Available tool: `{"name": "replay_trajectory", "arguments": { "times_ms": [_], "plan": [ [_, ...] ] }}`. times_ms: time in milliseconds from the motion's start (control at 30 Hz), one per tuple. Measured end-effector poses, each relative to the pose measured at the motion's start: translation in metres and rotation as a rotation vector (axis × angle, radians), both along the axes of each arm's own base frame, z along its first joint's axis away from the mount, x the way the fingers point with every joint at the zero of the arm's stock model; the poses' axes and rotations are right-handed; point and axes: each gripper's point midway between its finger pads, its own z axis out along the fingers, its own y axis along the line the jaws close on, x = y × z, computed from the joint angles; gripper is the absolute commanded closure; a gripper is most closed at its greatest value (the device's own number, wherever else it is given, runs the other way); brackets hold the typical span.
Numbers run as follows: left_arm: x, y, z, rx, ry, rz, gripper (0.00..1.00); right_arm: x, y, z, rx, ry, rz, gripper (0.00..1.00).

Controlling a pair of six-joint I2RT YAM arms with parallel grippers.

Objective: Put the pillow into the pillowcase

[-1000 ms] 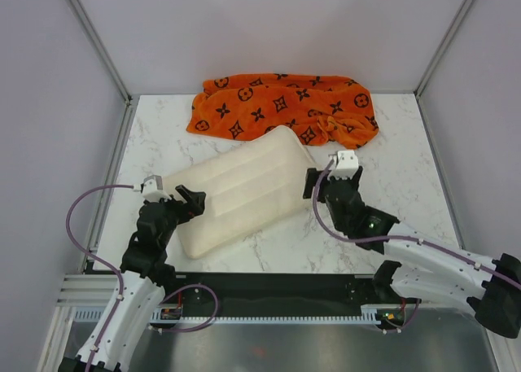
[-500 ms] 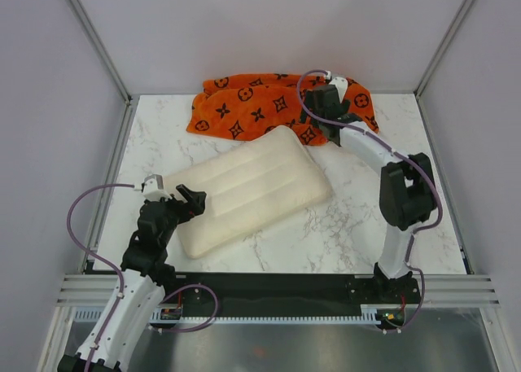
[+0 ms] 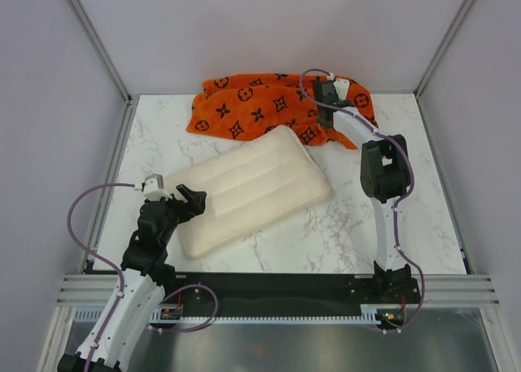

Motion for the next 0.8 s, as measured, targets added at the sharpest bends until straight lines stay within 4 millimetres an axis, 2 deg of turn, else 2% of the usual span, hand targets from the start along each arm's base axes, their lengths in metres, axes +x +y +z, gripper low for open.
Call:
{"name": "replay_trajectory", "arguments": {
  "times_ms": [100,167,233,300,433,533,633,733,800],
  "plan": [
    [0.0,0.0,0.0,0.0,0.0,0.0,0.01,-0.007,-0.005,0.012,-0.005,-0.004,-0.013,1.0],
    [0.0,0.0,0.0,0.001,0.0,0.0,0.01,-0.021,-0.007,0.029,0.005,-0.013,-0.007,1.0],
    [0.0,0.0,0.0,0.002,-0.001,-0.001,0.01,-0.038,-0.009,0.056,0.027,-0.038,0.005,1.0],
    [0.0,0.0,0.0,0.003,-0.003,-0.001,0.01,-0.053,-0.006,0.101,0.074,-0.103,0.03,1.0],
    [0.0,0.0,0.004,0.004,-0.017,-0.008,0.01,-0.085,-0.004,0.221,0.182,-0.331,0.087,1.0],
    [-0.003,-0.007,0.014,-0.014,-0.057,-0.045,0.0,-0.128,-0.008,0.311,0.252,-0.514,0.134,1.0],
    [-0.004,-0.015,0.029,-0.043,-0.114,-0.085,0.0,-0.166,-0.014,0.387,0.302,-0.674,0.169,1.0],
    [-0.004,-0.024,0.04,-0.078,-0.145,-0.127,0.0,-0.198,-0.017,0.437,0.339,-0.779,0.208,1.0],
    [-0.003,-0.032,0.048,-0.093,-0.139,-0.166,0.0,-0.216,-0.017,0.456,0.362,-0.816,0.236,1.0]
  ]
}}
